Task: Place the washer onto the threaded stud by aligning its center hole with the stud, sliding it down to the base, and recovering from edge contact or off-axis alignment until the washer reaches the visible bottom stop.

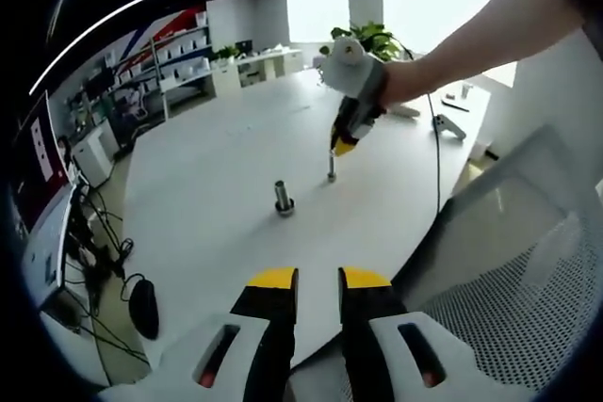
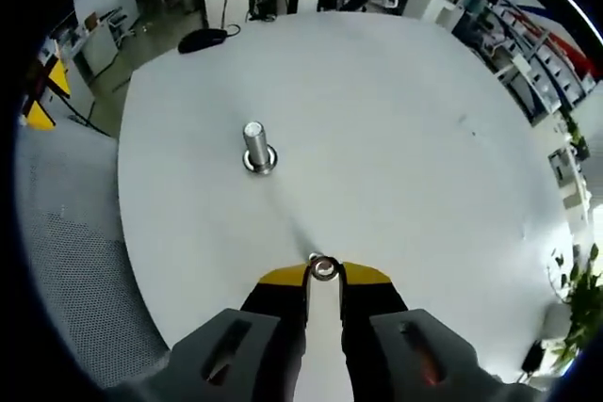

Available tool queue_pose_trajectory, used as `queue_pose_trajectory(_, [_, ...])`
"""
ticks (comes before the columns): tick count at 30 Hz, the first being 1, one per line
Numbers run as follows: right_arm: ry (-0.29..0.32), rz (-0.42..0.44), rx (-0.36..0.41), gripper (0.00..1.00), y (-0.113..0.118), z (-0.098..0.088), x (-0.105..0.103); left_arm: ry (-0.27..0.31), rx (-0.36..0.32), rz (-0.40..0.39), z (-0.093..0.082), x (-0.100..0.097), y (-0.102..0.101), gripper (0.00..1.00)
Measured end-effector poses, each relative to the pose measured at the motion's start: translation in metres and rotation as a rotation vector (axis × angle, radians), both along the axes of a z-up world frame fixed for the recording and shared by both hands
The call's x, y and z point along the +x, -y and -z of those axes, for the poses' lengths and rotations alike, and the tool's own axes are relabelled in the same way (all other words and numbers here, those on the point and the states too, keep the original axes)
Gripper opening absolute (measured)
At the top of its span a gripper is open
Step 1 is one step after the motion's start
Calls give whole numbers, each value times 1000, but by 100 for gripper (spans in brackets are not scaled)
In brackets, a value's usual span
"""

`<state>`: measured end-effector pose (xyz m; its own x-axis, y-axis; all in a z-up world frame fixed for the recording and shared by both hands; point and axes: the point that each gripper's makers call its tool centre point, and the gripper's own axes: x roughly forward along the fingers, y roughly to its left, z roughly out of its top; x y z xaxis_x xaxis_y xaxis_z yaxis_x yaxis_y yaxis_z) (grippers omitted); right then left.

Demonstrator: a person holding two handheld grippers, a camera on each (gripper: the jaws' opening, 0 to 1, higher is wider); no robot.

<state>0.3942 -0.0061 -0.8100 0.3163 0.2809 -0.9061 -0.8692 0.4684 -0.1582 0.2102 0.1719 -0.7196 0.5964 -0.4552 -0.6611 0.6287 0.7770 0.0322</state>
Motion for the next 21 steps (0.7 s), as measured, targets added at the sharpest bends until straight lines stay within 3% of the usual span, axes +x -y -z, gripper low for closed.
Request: queue_pose_trajectory(21, [-40,-27,-42,14,3,18,1,-14,-9,-4,2,-1,0,14])
